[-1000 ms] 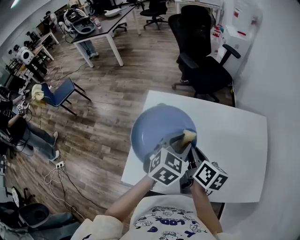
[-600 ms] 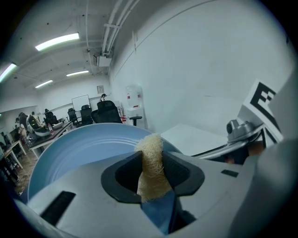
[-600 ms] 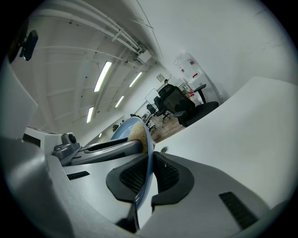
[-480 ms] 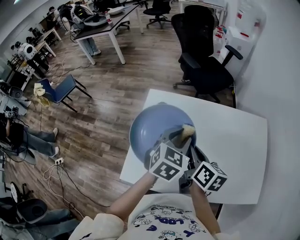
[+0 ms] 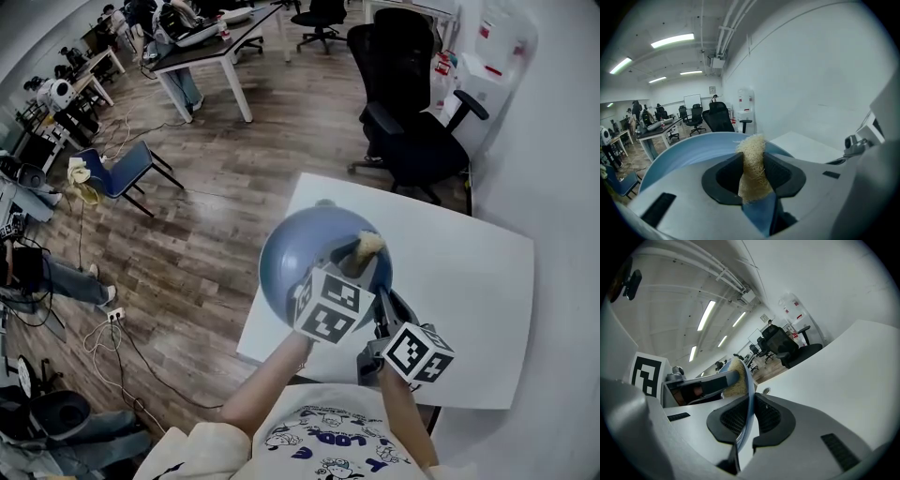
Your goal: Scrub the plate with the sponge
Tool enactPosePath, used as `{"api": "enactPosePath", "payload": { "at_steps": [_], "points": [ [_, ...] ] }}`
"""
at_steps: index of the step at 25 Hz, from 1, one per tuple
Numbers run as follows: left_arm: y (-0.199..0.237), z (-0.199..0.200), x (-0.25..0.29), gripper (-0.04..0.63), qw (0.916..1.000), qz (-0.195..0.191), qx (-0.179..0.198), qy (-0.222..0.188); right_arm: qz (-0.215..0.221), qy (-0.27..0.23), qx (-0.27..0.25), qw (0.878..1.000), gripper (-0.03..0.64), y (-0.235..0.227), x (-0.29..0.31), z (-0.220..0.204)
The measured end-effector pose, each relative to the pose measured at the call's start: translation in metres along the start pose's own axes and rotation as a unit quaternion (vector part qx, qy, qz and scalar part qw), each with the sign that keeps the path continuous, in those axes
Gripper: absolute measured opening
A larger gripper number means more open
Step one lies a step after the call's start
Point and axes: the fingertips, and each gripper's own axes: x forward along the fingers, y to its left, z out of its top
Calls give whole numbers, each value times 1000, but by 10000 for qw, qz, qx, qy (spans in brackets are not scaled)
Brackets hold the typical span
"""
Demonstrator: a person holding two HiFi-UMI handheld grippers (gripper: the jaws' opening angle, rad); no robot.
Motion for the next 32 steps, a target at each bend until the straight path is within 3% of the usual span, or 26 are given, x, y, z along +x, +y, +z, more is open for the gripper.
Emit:
{"api": "enactPosePath", "payload": {
  "at_steps": [16, 32],
  "points": [
    [54, -8, -16, 141, 9967, 590, -552, -98, 81, 24, 36, 10000, 35, 3, -1, -8],
    [83, -27, -24, 140, 9905, 1072, -841, 190, -75, -259, 142, 9995, 35, -19, -11, 10]
  ]
}}
